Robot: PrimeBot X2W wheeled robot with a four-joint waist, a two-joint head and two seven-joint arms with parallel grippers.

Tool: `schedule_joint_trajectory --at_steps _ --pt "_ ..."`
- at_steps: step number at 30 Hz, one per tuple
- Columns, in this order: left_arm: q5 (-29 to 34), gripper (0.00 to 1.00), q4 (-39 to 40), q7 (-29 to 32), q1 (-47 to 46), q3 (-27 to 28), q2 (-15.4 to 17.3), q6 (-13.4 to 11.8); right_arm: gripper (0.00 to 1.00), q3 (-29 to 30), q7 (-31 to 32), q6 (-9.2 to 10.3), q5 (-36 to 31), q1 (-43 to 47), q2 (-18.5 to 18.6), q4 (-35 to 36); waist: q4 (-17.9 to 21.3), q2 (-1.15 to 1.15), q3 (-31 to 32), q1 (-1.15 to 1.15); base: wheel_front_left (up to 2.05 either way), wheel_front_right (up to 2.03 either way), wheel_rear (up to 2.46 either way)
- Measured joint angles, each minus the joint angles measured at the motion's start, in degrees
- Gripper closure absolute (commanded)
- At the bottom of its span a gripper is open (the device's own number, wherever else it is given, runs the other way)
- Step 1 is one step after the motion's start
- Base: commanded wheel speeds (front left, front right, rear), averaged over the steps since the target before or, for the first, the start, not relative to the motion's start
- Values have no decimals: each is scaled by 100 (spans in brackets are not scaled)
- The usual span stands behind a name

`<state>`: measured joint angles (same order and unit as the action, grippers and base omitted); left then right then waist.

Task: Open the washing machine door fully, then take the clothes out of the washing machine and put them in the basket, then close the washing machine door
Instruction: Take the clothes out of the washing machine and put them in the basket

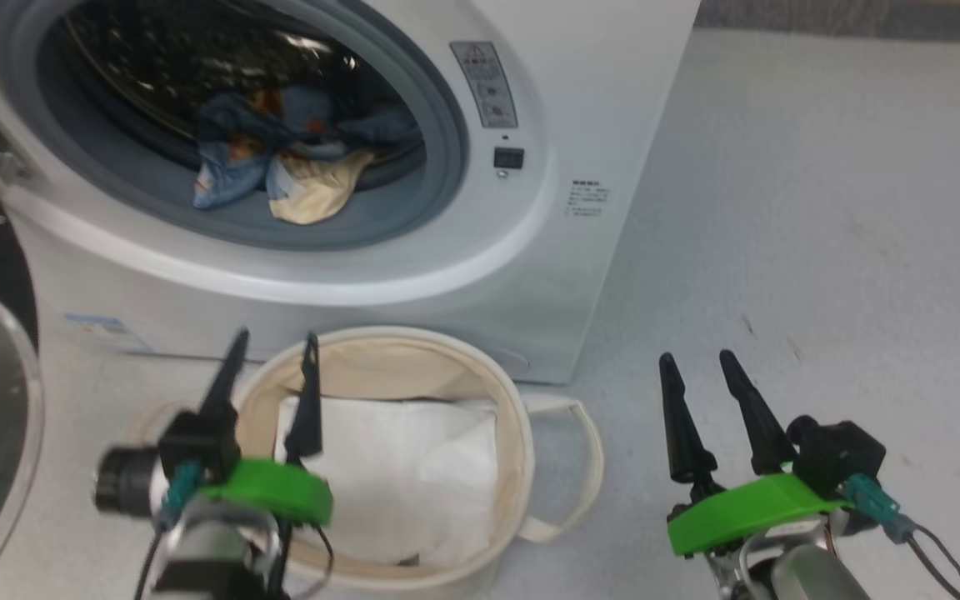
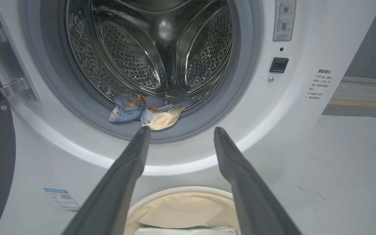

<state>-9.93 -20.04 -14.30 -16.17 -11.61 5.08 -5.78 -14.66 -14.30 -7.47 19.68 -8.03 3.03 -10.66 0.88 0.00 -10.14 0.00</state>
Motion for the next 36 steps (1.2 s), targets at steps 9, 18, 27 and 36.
schedule_joint_trajectory --at_steps 9,18,27,36 --pt "572 0 -884 288 -1787 4 560 -134 0 -110 0 0 69 -401 1 188 242 0 -816 0 0 0 0" --pt "1345 0 -2190 1085 -3701 -97 1344 -379 0 -345 0 0 327 -1088 2 357 783 0 -1844 1 0 0 0" --pt "1904 0 -3349 1378 -4521 -432 1773 -490 0 -459 0 0 556 -1177 4 359 1343 0 -2219 1 0 0 0" --pt "2053 0 -4024 1426 -5225 -509 2097 -680 0 -461 0 0 613 -1334 3 407 1510 0 -2481 1 0 0 0"
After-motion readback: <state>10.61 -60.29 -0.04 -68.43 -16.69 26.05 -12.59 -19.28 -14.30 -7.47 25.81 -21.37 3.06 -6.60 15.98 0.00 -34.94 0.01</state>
